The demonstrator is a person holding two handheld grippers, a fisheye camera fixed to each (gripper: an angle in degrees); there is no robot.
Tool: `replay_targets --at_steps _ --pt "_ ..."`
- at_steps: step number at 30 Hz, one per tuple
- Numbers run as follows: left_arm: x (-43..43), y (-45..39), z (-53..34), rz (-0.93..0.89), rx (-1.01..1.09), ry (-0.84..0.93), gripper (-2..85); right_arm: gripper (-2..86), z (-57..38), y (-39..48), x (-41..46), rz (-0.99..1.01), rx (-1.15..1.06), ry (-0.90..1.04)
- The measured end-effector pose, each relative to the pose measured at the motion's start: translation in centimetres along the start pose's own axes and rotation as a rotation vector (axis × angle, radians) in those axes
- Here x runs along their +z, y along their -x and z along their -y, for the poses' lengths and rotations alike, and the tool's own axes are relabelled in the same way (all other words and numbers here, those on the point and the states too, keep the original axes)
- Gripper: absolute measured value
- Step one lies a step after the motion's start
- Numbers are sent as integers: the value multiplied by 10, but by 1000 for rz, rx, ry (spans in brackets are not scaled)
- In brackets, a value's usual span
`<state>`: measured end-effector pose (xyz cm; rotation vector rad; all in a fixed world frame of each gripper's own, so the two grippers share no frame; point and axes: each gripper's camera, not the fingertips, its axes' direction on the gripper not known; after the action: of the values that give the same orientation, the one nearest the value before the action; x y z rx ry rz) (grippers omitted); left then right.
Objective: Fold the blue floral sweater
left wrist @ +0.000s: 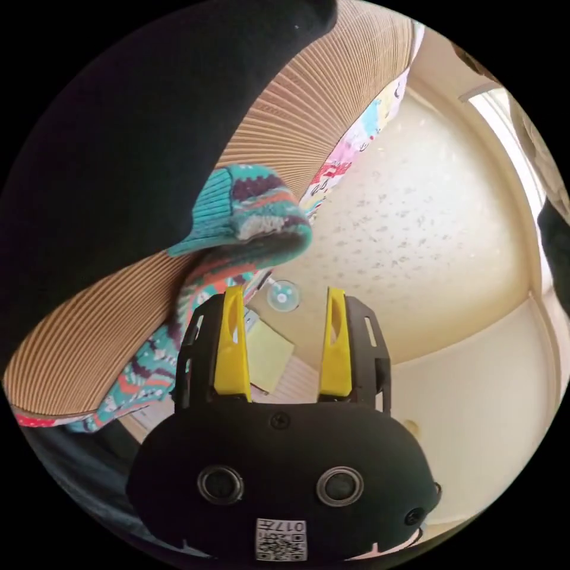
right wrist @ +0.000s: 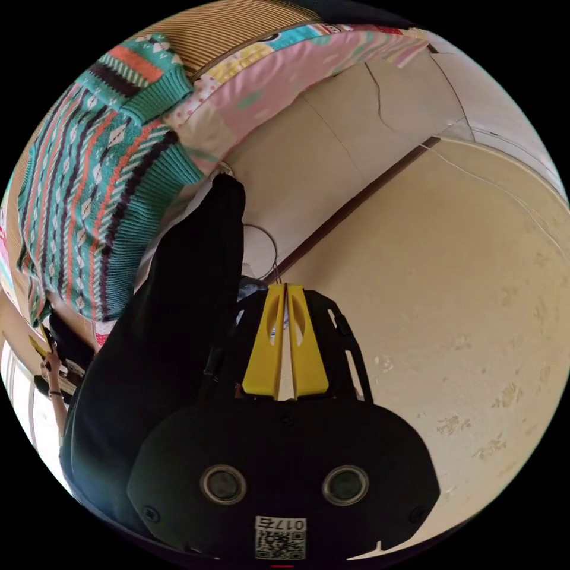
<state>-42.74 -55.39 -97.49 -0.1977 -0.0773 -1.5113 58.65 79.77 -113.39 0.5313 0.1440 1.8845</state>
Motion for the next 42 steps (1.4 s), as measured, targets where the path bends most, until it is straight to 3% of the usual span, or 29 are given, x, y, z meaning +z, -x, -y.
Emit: replay_targets --at_steps 4,8,11,14,18,26,29,31,34,36,40,42 --pt "-1 4 9 -102 -142 -147 177 3 -17 -28 28 40 78 35" --pt "-18 -20 4 212 -211 -291 92 3 -26 -44 48 32 100 59" --pt "-24 -45 8 408 -123 -311 90 3 -30 -58 60 61 134 70" --pt "-23 -48 17 431 -73 -268 131 3 -27 -67 70 99 154 74" --pt "-37 -41 2 522 -90 -410 130 3 -25 -69 73 97 136 64" --pt "-38 18 22 424 -66 -329 120 3 -38 -85 79 41 103 44" --pt "-37 47 25 266 -79 -376 88 3 -44 -101 89 27 114 87" --pt "-33 60 23 264 -79 -365 48 3 -47 -113 95 7 124 116" --pt "-2 46 6 532 156 -270 41 3 -40 -127 98 4 140 122" --pt "55 32 -41 755 501 -122 40 3 -32 -132 99 33 148 115" --pt "145 64 -154 882 897 48 41 4 5 -130 106 52 131 196" --pt "205 124 -216 898 1025 251 47 4 27 -126 99 60 120 197"
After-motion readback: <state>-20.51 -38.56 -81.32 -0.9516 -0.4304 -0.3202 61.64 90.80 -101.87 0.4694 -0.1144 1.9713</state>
